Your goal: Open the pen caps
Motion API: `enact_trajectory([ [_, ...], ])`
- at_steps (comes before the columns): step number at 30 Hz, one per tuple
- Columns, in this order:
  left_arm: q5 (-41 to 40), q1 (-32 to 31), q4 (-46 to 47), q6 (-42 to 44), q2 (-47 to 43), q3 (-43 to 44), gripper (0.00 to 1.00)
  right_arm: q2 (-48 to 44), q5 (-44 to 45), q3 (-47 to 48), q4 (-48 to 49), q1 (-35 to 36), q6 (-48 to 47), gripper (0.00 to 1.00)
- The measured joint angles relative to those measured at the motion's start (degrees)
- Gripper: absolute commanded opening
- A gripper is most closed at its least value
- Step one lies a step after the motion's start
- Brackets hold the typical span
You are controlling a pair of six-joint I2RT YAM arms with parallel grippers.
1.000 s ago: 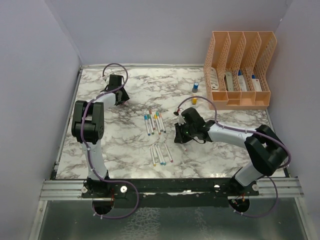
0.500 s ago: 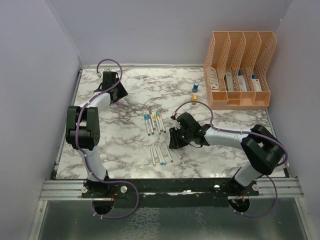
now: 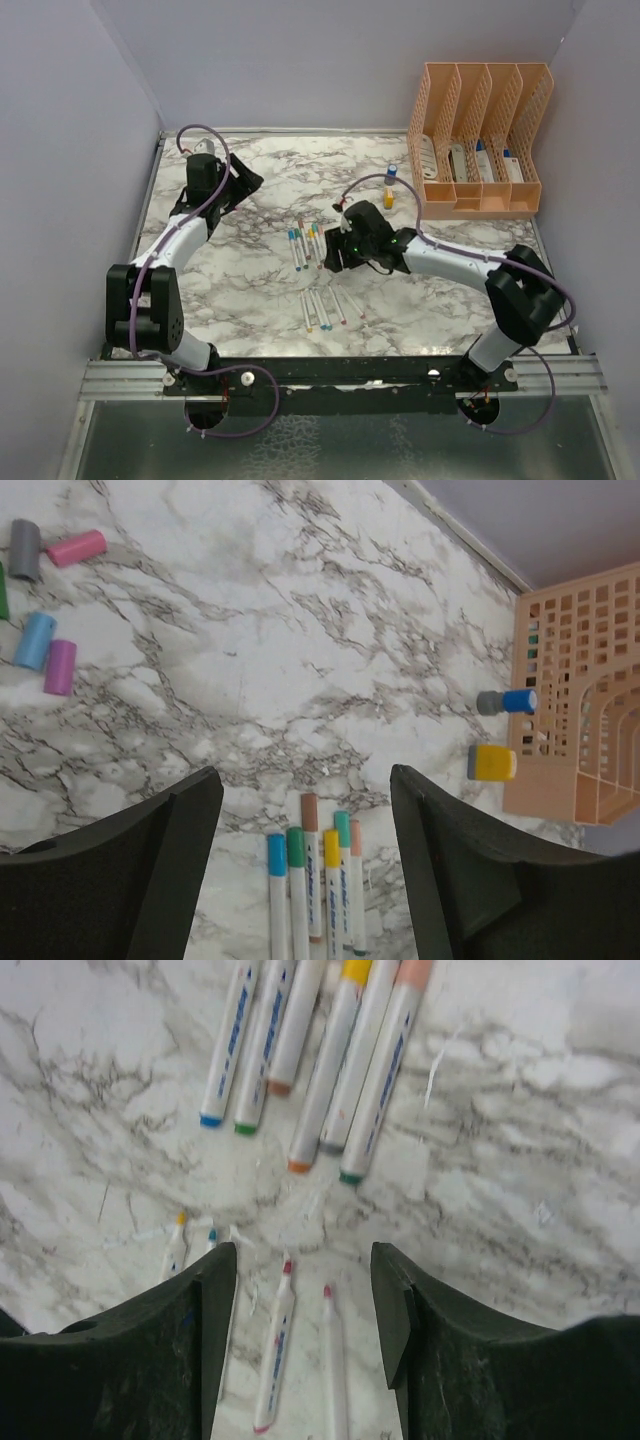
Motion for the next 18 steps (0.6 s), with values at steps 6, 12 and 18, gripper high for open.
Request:
enact_trajectory([
  [6, 4.81, 0.00, 4.13, -1.79, -4.81, -6.78, 0.94, 10.08, 6.64, 10.78, -2.73, 0.00, -5.20, 0.56],
  [12, 9.27, 0.00, 7.63, -3.69, -7.98, -11.78, 0.99, 16.90, 11.61, 17.84, -6.86, 0.00, -7.67, 0.56],
  [18, 11.37, 0.00, 9.70, -5.18, -11.08, -14.08, 0.99, 19.43, 13.68, 22.14, -8.81, 0.00, -8.59, 0.53],
])
